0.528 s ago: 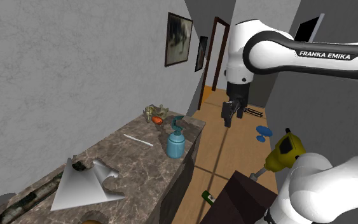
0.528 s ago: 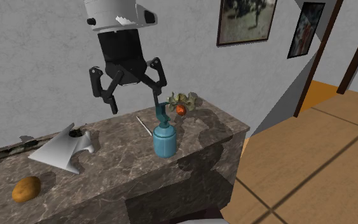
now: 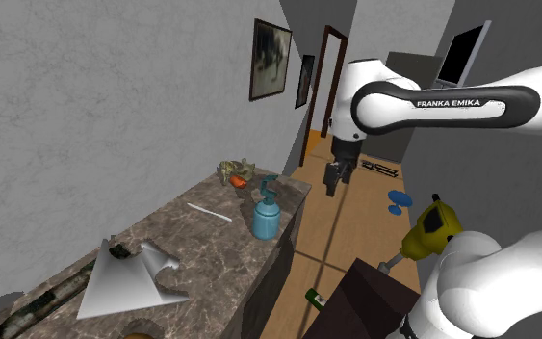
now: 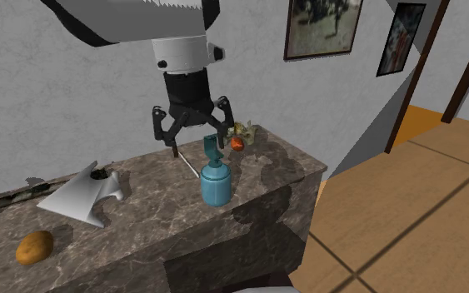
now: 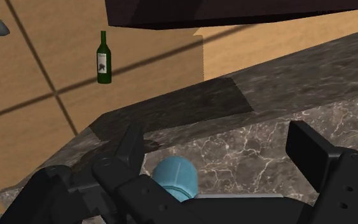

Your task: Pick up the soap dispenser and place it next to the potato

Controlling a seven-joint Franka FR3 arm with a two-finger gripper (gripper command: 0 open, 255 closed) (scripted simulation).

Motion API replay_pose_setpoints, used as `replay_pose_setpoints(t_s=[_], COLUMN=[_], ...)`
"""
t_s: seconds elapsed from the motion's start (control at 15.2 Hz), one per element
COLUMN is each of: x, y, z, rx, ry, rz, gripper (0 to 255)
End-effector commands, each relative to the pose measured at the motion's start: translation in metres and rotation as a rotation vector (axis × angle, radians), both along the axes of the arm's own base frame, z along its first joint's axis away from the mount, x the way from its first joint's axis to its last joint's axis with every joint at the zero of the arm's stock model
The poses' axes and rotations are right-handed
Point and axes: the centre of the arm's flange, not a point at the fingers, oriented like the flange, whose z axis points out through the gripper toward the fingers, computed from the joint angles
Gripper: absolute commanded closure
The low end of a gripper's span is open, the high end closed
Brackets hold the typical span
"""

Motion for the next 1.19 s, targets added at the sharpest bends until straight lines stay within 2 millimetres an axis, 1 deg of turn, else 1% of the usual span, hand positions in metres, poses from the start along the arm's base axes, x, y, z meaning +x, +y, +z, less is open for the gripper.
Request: replay_pose_setpoints(t_s=[0.0,0.53,1.12], x=[0.011,0.071,0.151], y=[-0.012,-0.058,-0.099], z=[-0.014,-0.074,-0.136], rx=[0.008,0.044,0.084], ry=[-0.03,-0.136,-0.255], rz=[0.029,0.135,0.255], gripper=[0,0,0])
